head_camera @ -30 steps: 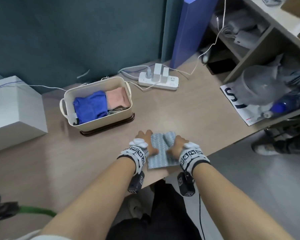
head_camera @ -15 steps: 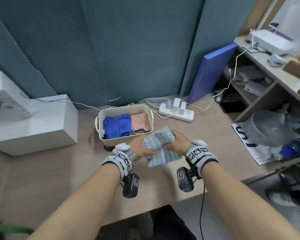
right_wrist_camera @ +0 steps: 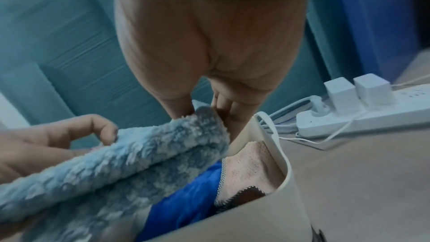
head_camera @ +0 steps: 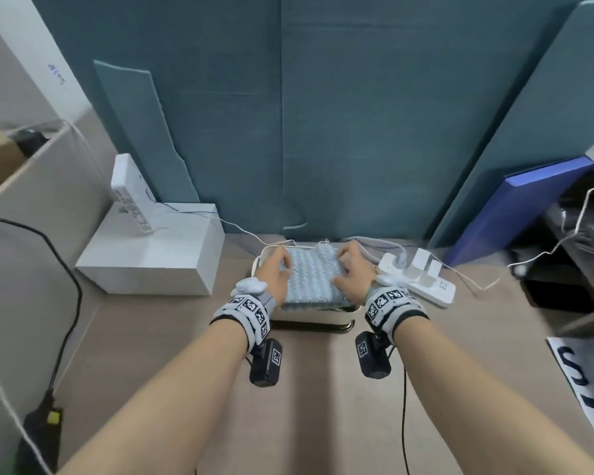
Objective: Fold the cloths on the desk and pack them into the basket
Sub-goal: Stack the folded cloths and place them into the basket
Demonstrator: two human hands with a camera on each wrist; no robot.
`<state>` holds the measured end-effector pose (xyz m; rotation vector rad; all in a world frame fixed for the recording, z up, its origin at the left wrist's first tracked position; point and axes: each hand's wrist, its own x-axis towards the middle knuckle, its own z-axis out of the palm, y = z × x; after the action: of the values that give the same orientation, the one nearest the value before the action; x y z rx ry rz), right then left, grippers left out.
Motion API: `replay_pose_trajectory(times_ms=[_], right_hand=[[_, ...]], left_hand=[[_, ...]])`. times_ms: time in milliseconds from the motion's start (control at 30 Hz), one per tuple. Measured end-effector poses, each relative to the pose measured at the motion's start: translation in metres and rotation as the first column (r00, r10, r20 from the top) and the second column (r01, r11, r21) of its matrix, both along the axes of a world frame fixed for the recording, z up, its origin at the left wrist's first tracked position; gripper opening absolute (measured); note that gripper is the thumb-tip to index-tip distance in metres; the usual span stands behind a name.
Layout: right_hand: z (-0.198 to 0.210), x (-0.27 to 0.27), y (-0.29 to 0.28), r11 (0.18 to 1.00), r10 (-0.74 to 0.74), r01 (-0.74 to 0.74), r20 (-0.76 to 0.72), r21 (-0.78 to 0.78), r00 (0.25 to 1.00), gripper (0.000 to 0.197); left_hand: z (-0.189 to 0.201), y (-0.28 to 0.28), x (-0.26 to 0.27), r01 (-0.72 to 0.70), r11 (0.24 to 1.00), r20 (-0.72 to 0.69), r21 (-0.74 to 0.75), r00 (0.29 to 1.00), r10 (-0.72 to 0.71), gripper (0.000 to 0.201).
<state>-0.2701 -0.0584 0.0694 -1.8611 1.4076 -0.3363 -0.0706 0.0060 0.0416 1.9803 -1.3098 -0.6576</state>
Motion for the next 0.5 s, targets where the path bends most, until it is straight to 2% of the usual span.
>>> replay_pose_trajectory(times_ms=[133, 200, 267, 333, 467, 500], right_hand=[[-0.027, 0.009, -0.037, 0.988, 0.151, -0.156, -0.291, 0.007, 0.945, 0.037], [-0.027, 0.014, -0.049, 0.981, 0.188, -0.194, -0.404, 0.025, 0.895, 0.03], [-0.026, 0.016, -0.06, 0.962, 0.261, -0.261, -0.534, 0.077, 0.804, 0.026], [-0.022, 0.016, -0.065, 0.931, 0.333, -0.35, -0.64, 0.105, 0.693, 0.028], [-0.041, 0.008, -0.073, 0.932, 0.303, -0.353, -0.703, 0.078, 0.643, 0.035], [-0.046, 0.005, -0.075, 0.922, 0.302, -0.38, -0.741, 0.068, 0.6, 0.041]], left_hand=[[-0.022, -0.027, -0.004, -0.025, 0.992, -0.051, 0.124, 0.998, 0.032, 0.029], [-0.031, -0.038, -0.007, 0.015, 0.983, -0.077, 0.181, 0.997, -0.001, 0.018], [-0.04, -0.045, -0.009, 0.094, 0.971, -0.107, 0.218, 0.992, -0.072, 0.016], [-0.048, -0.049, -0.012, 0.158, 0.953, -0.101, 0.257, 0.985, -0.136, 0.028], [-0.06, -0.054, -0.019, 0.231, 0.915, -0.08, 0.33, 0.973, -0.217, 0.043], [-0.063, -0.057, -0.02, 0.251, 0.907, -0.087, 0.337, 0.968, -0.235, 0.045]])
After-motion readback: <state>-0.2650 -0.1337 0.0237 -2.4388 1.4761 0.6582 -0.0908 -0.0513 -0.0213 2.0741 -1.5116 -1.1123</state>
